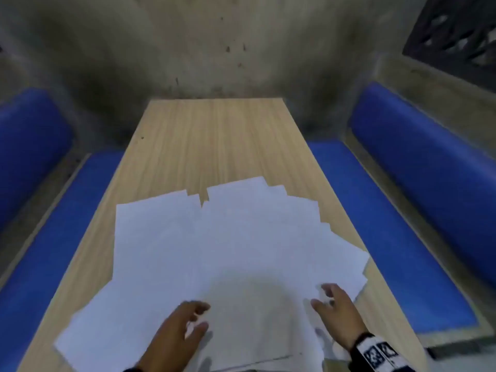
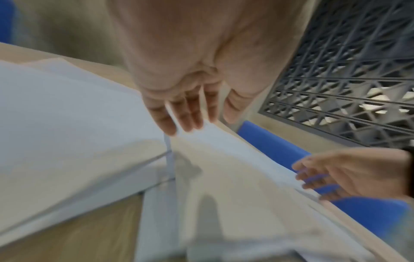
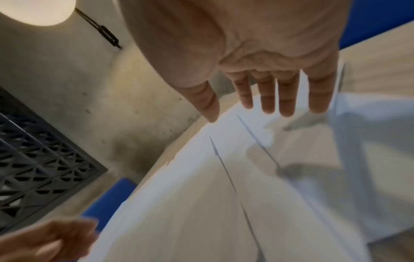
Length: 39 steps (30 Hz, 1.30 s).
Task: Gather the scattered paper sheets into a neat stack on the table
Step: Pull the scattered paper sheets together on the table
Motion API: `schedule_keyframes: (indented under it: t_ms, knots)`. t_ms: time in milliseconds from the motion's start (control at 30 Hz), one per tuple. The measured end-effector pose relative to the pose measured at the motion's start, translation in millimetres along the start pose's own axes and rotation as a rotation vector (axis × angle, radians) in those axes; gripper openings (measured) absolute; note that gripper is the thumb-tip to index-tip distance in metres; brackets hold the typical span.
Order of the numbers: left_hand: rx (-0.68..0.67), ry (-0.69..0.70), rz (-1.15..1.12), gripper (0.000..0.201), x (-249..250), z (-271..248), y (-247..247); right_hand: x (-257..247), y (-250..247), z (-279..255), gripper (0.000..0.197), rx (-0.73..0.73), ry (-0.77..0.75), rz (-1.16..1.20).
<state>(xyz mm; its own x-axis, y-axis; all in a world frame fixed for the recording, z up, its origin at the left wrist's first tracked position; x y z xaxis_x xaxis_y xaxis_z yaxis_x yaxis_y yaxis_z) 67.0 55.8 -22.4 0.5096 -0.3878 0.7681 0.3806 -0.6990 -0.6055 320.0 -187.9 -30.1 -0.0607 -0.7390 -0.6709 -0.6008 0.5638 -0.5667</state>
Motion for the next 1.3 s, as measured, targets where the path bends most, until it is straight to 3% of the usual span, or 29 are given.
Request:
schedule_keyframes:
  t_ms: [33,100,200,367,500,600,700,800,900,1033,1133,1233,1300]
  knots:
    - [0.048,-0.006,0.054,0.030,4,23,-4,1,8,8,0.048,-0.002,0.029,-0.017]
    - [0.118,-0.168,0.123,0.056,-9,50,-6,-1,20,14,0.063,0.012,0.089,-0.042]
    - [0.125,-0.361,0.006,0.086,-22,71,9,-13,38,19,0.073,0.004,0.094,0.014]
    - [0.035,-0.281,-0.105,0.094,-6,80,46,-31,56,24,0.076,-0.057,0.076,0.176]
    - [0.024,-0.174,-0.110,0.091,12,79,58,-36,64,28,0.044,-0.113,0.038,0.158]
    - [-0.017,-0.179,-0.208,0.078,17,76,58,-34,55,25,0.026,-0.099,0.010,0.188]
    - [-0.069,-0.131,-0.202,0.036,33,80,57,-14,34,20,0.015,0.069,0.043,0.226]
    - [-0.125,-0.059,-0.090,0.019,56,97,62,25,7,12,0.009,0.320,0.244,0.136]
    - [-0.144,-0.078,-0.012,0.011,55,110,70,40,-6,14,0.022,0.408,0.329,0.367]
    - [-0.180,-0.066,0.036,0.015,45,107,82,28,-28,21,0.081,0.515,0.194,0.596]
    - [-0.186,-0.057,0.007,0.018,46,103,82,28,-15,31,0.087,0.382,0.201,0.662]
    - [-0.191,-0.047,-0.029,0.018,49,102,78,30,14,38,0.052,0.127,0.239,0.661]
    - [-0.185,-0.044,-0.071,0.016,50,103,74,30,7,38,0.037,0.135,0.212,0.550]
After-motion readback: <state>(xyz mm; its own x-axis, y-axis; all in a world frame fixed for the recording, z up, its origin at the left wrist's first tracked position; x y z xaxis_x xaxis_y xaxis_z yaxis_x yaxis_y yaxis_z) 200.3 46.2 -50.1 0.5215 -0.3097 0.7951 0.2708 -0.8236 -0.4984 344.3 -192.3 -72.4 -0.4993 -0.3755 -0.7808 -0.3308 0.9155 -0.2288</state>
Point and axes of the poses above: each hand's wrist, its own z-axis towards the middle knuckle, its own y-axis out of the palm, x = y × z, the point moved 9 cm from there along z, towards the middle knuckle, and after that the axes turned 3 degrees about y, right-handed, at the moved point
